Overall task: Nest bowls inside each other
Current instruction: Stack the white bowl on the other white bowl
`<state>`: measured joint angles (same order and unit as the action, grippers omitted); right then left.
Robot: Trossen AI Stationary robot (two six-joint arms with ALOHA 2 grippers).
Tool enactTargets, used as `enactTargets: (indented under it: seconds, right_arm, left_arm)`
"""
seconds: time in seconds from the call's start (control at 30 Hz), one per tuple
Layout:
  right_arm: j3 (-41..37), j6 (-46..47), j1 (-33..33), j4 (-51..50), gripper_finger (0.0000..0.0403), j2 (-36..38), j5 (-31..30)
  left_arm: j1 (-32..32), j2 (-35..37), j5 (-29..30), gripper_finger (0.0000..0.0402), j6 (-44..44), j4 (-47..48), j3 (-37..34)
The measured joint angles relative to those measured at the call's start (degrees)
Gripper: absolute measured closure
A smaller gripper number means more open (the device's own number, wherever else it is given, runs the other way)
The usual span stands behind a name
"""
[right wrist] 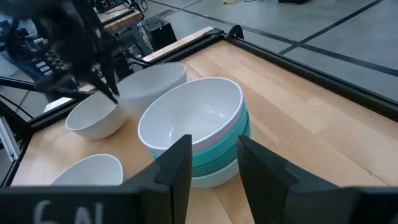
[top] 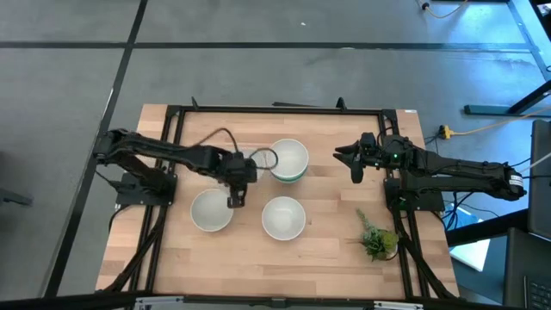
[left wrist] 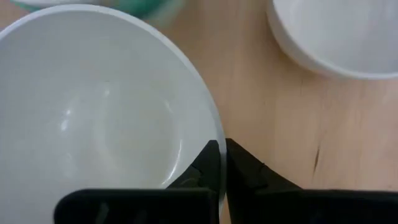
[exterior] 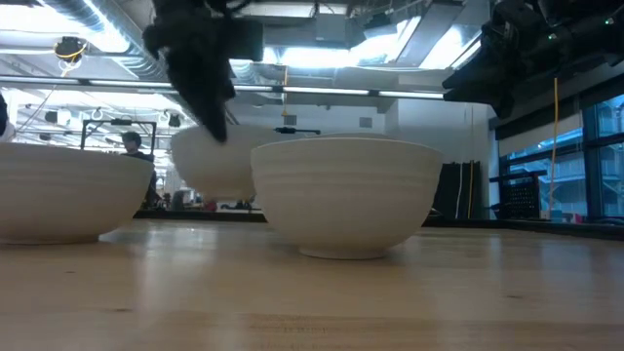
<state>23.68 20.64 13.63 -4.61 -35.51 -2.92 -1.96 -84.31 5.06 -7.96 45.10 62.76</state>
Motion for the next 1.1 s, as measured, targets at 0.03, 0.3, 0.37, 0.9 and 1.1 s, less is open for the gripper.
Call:
enactTargets:
  seconds: [0.03, 0.3, 0.37, 0.9, 1.1]
  right_arm:
    - [0.00, -0.02, 0.00, 0.01, 0.0274, 0.00, 0.01]
    - [0.00, -0.05, 0.00, 0.16, 0.0274, 0.00, 0.00]
    - [0.00, -0.08, 0.02, 0.15, 0.0274, 0.00, 0.00]
    - [0.00, 0.15, 0.11, 0.07, 0.0274, 0.00, -0.02]
    - [0.00, 0.18, 0.11, -0.12, 0.0274, 0.00, -0.02]
  left_arm:
    - [0.52, 1.43, 0.06, 0.0400, 0.40, 0.04, 0.00]
    - [4.92, 10.92, 0.22, 0.0401, 1.02, -4.27, 0.24]
    - [5.52, 11.12, 0.23, 0.0401, 1.09, -5.22, 1.44]
    - [7.37, -5.93, -0.53, 0.0401, 13.02, -0.94, 26.30]
    - [7.22, -13.26, -2.98, 0.0401, 14.16, 1.35, 30.41]
